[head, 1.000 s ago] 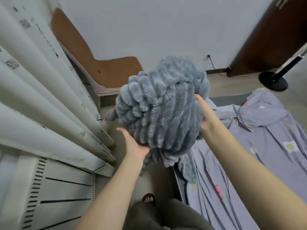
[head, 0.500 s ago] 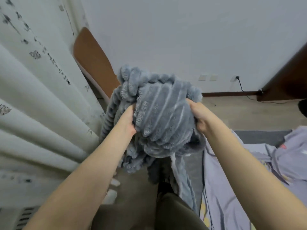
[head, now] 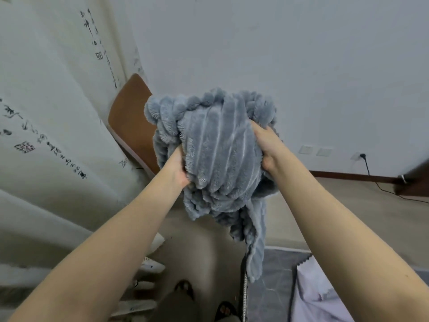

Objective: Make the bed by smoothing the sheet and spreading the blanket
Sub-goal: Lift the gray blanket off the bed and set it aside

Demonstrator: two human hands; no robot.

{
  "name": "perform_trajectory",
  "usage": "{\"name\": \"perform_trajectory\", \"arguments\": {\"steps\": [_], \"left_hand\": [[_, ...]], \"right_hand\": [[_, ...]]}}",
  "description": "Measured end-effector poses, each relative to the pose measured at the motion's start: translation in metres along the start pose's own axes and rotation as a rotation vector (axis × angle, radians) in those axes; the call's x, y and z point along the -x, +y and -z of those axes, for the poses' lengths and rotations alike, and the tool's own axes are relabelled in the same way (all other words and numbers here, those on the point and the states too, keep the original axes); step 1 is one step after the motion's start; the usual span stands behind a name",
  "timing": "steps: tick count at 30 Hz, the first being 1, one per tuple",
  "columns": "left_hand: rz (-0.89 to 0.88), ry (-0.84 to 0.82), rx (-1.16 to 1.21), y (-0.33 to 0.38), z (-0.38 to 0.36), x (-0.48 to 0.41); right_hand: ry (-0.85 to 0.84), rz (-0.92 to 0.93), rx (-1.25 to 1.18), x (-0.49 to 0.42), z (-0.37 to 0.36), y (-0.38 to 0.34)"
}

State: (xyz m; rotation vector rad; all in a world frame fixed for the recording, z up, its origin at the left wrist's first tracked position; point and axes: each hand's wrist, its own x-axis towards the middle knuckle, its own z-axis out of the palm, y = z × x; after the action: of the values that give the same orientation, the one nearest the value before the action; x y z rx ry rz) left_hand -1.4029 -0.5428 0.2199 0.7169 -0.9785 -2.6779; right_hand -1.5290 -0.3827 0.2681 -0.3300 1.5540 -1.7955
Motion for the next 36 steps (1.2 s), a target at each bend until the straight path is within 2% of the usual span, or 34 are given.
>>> {"name": "perform_trajectory", "arguments": {"steps": [5, 14, 21, 26, 30, 32, 34, 36], "left_hand": [[-0.045, 0.001, 0.01, 0.045, 0.01, -0.061], [-0.153, -0.019, 0.031, 0.185, 0.026, -0.187], [-0.146, -0.001, -0.003, 0.249, 0.058, -0.251], [0.076, 0.156, -0.164, 0.226, 0.094, -0.305], [0.297, 0.275, -0.297, 0.171, 0.134, -0.334], [0.417, 0.407, -0.374, 0.14, 0.147, -0.34], [0.468, 0.568, -0.475, 0.109, 0.157, -0.345], [0.426, 0.75, -0.675, 0.083, 0.159, -0.344]], "right_hand": [[-0.01, 0.043, -0.03, -0.07, -0.02, -0.011], [0.006, 0.157, -0.18, -0.239, -0.091, -0.061], [0.021, 0.081, -0.107, -0.343, -0.129, -0.066], [0.148, -0.139, -0.045, -0.388, -0.104, 0.002], [0.202, -0.469, 0.002, -0.408, -0.068, 0.08], [0.326, -0.595, 0.054, -0.412, -0.054, 0.119], [0.511, -0.622, 0.109, -0.412, -0.041, 0.154], [0.57, -0.557, 0.145, -0.41, -0.033, 0.181]]}}
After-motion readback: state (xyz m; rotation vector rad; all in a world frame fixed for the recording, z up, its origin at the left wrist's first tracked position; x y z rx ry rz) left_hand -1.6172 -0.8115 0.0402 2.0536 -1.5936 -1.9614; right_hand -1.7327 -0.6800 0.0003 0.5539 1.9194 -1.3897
